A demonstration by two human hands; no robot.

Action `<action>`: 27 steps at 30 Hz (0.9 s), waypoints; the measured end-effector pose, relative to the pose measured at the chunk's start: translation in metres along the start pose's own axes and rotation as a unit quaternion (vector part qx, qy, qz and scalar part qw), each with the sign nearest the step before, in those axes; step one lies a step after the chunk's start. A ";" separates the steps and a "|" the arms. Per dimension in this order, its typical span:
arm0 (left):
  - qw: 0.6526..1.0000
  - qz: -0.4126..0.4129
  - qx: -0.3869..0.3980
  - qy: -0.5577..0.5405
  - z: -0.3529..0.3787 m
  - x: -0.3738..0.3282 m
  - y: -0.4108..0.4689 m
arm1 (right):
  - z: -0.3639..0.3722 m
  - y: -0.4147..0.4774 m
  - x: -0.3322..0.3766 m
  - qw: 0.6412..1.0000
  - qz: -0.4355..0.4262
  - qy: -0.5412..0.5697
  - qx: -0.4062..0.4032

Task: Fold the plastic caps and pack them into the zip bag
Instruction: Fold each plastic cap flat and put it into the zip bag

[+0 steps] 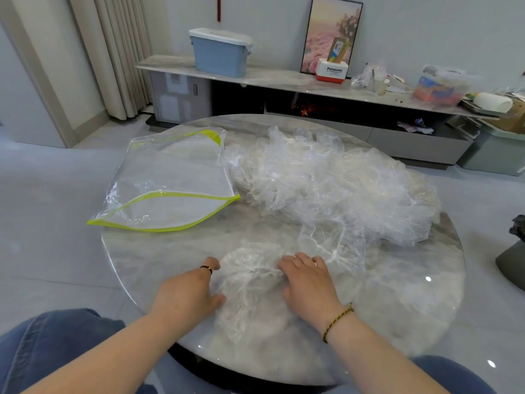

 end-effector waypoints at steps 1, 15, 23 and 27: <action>0.999 0.026 -0.032 -0.015 -0.007 -0.002 -0.001 | -0.011 0.003 0.006 0.999 -0.015 -0.006 -0.037; 0.966 0.224 0.074 -0.102 0.016 -0.012 0.007 | 0.015 -0.047 0.062 0.975 -0.191 0.075 -0.089; 0.966 0.217 0.140 -0.030 0.015 -0.013 -0.020 | 0.018 -0.052 0.030 0.957 -0.004 0.289 0.008; 0.980 0.184 0.072 -0.021 0.013 -0.022 -0.015 | 0.016 -0.053 0.013 0.916 0.092 0.389 0.022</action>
Point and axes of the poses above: each hand's wrist, its own y-axis towards the middle knuckle, its own z-axis out of the palm, x = y × z, the point moved 6 cm from there along y, towards the middle knuckle, and after that the axes turned 7 degrees about z, right-handed, at the moved point
